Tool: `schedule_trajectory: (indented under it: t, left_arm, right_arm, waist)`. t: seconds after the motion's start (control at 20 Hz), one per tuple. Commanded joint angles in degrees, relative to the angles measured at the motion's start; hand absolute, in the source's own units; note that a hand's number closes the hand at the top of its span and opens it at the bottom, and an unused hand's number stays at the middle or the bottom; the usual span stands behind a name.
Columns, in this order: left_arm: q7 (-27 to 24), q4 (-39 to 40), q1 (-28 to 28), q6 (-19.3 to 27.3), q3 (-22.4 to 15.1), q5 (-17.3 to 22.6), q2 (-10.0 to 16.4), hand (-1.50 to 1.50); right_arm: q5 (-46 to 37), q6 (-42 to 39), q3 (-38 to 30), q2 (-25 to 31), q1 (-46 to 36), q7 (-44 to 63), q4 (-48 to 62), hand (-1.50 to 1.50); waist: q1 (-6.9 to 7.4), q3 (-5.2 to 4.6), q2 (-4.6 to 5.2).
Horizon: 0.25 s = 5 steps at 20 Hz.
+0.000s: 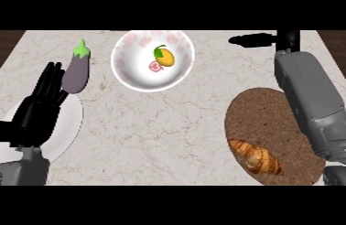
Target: Pick the lemon from the placemat and place it in the bowl
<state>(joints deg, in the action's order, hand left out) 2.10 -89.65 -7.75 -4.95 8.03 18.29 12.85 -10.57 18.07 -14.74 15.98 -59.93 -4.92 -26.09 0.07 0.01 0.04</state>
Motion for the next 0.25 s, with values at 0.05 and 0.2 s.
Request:
schedule_trajectory:
  t: [0.05,0.2]
  left_arm:
    - [1.79,-4.87,1.78,2.0,-0.7,-1.13,-0.83,0.0]
    - [3.07,-5.23,1.7,3.24,-0.89,-1.93,-1.41,0.0]
  right_arm:
    - [2.67,-9.82,-0.68,5.21,7.41,-1.92,-3.87,-1.5]
    - [3.5,-12.12,0.77,6.03,12.81,1.55,-13.18,-1.5]
  waist:
    - [0.05,0.02,-0.13]
    - [-0.64,-0.01,-0.36]
